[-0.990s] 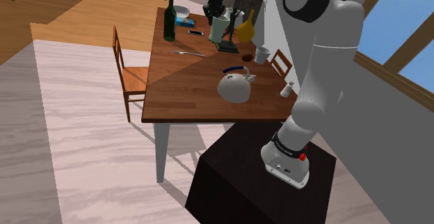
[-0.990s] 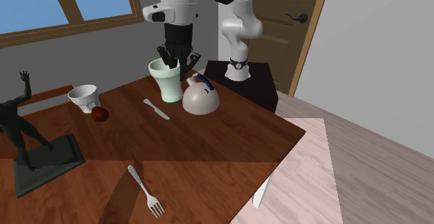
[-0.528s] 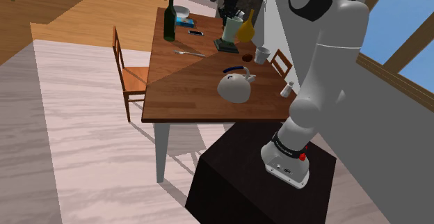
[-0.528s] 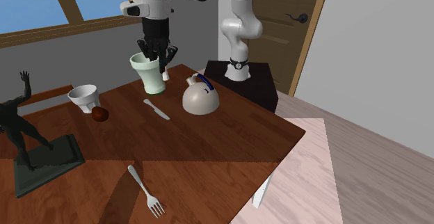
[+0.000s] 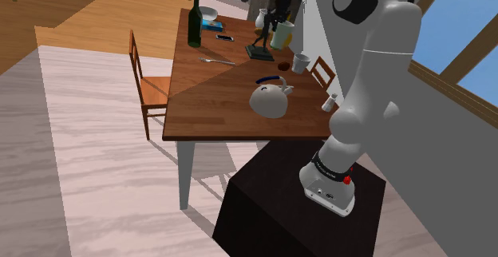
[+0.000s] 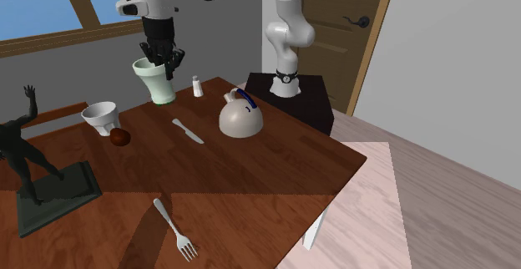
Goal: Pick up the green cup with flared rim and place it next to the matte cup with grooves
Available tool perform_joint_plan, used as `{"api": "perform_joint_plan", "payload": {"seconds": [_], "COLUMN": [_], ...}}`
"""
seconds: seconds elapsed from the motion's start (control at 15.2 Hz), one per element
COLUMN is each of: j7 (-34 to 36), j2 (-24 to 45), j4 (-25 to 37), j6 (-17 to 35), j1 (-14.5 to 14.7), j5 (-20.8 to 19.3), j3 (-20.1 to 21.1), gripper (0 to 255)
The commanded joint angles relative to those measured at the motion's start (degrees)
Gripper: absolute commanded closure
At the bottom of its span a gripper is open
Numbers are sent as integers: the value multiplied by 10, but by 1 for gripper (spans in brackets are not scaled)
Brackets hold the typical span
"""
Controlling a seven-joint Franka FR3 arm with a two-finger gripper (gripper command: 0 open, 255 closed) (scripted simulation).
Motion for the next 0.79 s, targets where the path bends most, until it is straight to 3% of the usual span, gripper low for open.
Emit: {"api": "perform_joint_plan", "payload": {"seconds": [0.0, 0.4, 0.73], "j7": [-25, -99, -158], "j2": [11, 54, 110], "j4": [17, 77, 162], "j6": [-4, -18, -45], "j1": [-18, -77, -134], "j5": [7, 31, 54], "j3": [-6, -22, -31], "gripper": [255, 255, 255]}}
